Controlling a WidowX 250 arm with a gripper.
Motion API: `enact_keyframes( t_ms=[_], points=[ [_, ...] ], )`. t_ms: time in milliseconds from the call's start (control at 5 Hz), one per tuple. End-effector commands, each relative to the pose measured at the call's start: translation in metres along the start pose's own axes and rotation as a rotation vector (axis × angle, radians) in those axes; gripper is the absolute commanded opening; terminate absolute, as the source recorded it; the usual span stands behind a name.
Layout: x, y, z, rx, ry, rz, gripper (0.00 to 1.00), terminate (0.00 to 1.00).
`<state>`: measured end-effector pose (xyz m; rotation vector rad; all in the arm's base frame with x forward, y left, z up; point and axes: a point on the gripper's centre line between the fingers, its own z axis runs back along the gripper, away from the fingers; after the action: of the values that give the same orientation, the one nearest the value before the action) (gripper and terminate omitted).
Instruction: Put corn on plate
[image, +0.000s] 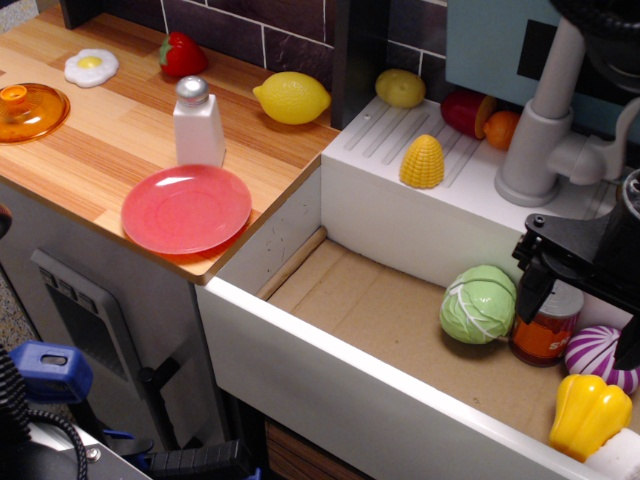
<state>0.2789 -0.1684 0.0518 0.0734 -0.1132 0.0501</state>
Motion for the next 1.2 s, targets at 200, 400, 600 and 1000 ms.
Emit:
enact_keyframes(
  t_ms=[200, 400, 600, 1000],
  points=[
    [0.014, 0.029, 0.002, 0.009, -0.017, -0.04, 1.0, 0.0],
    [0.035, 0.064, 0.005, 0.008, -0.044, -0.086, 1.0, 0.0],
    [0.054, 0.097, 0.006, 0.035, -0.099, -0.127, 1.0, 0.0],
    [0.089, 0.147, 0.01, 0.058, -0.217, -0.186, 1.0, 0.0]
  ],
)
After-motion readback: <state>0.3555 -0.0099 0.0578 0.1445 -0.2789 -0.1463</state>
